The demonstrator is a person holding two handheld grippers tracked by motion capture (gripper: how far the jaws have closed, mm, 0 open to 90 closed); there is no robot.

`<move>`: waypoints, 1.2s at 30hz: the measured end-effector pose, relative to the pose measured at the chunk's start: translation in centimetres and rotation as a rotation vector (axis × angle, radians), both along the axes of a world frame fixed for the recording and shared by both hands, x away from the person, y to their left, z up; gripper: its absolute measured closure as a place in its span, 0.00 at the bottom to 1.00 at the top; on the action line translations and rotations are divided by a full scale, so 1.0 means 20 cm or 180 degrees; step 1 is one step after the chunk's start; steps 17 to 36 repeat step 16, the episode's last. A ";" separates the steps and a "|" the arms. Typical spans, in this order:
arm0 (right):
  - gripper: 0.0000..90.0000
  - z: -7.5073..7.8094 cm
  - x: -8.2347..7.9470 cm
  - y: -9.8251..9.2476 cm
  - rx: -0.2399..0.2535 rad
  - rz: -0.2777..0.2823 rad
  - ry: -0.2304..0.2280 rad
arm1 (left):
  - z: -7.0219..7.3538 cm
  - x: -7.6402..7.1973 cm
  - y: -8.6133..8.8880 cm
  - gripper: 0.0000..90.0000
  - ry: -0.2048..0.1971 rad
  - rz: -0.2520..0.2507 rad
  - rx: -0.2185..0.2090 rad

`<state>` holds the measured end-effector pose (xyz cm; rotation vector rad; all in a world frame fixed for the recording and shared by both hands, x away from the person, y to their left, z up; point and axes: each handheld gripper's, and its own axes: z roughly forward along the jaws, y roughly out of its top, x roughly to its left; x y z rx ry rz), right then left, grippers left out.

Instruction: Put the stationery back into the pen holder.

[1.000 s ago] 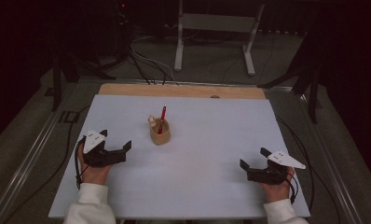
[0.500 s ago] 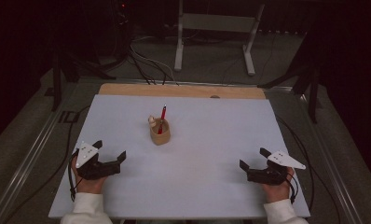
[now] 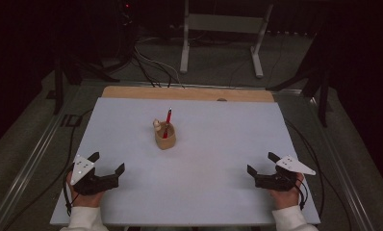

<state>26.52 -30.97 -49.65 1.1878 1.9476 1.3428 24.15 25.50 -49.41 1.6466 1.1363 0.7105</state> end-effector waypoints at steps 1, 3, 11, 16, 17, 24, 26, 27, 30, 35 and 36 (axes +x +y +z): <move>0.00 0.00 0.00 0.00 -0.0003 0.0000 0.0001 | 0.00 0.00 0.00 0.00 0.0001 -0.0003 0.0000; 0.00 0.00 0.00 0.00 -0.0010 -0.0002 -0.0001 | 0.00 0.00 -0.01 0.00 0.0000 -0.0016 0.0038; 0.00 0.00 0.00 0.00 -0.0017 -0.0018 0.0002 | -0.01 0.00 -0.02 0.00 0.0005 -0.0022 0.0047; 0.00 0.00 0.00 0.00 -0.0042 0.0000 0.0018 | -0.01 0.01 -0.02 0.00 0.0009 -0.0030 0.0075; 0.00 0.00 0.00 0.00 -0.0042 0.0000 0.0018 | -0.01 0.01 -0.02 0.00 0.0009 -0.0030 0.0075; 0.00 0.00 0.00 0.00 -0.0042 0.0000 0.0018 | -0.01 0.01 -0.02 0.00 0.0009 -0.0030 0.0075; 0.00 0.00 0.00 0.00 -0.0042 0.0000 0.0018 | -0.01 0.01 -0.02 0.00 0.0009 -0.0030 0.0075; 0.00 0.00 0.00 0.00 -0.0042 0.0000 0.0018 | -0.01 0.01 -0.02 0.00 0.0009 -0.0030 0.0075; 0.00 0.00 0.00 0.00 -0.0042 0.0000 0.0018 | -0.01 0.01 -0.02 0.00 0.0009 -0.0030 0.0075; 0.00 0.00 0.00 0.00 -0.0042 0.0000 0.0018 | -0.01 0.01 -0.02 0.00 0.0009 -0.0030 0.0075; 0.00 0.00 0.00 0.00 -0.0042 0.0000 0.0018 | -0.01 0.01 -0.02 0.00 0.0009 -0.0030 0.0075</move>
